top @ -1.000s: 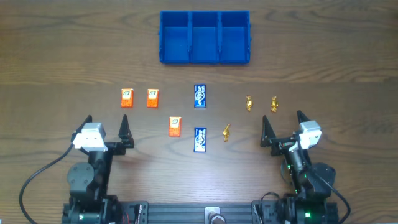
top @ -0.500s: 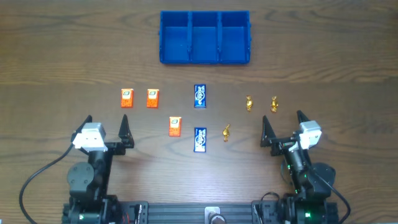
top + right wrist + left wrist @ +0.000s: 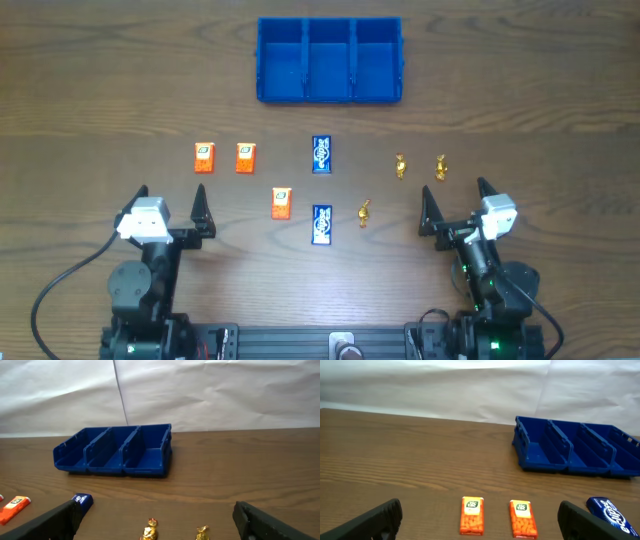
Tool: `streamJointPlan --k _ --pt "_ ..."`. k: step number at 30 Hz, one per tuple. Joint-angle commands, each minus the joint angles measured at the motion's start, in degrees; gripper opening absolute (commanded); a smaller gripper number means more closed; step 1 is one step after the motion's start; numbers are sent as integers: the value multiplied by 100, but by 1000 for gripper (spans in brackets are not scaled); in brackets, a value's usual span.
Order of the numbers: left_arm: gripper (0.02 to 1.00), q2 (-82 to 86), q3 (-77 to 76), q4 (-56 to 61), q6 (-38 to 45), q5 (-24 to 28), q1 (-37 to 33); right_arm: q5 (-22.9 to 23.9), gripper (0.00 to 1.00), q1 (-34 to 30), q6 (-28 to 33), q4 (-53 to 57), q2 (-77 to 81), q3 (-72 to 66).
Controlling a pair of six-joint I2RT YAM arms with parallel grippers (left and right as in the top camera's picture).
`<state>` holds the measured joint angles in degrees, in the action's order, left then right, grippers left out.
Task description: Sort Candies Into Trays
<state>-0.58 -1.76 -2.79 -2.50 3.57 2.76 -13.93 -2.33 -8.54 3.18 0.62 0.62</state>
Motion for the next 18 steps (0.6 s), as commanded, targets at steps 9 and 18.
streamJointPlan --k 9,18 --pt "998 37 144 31 76 44 -17 35 1000 -20 -39 17 -35 -17" --pt "1000 -111 -2162 -3025 127 -162 -17 35 1000 -20 -37 15 -35 -17"
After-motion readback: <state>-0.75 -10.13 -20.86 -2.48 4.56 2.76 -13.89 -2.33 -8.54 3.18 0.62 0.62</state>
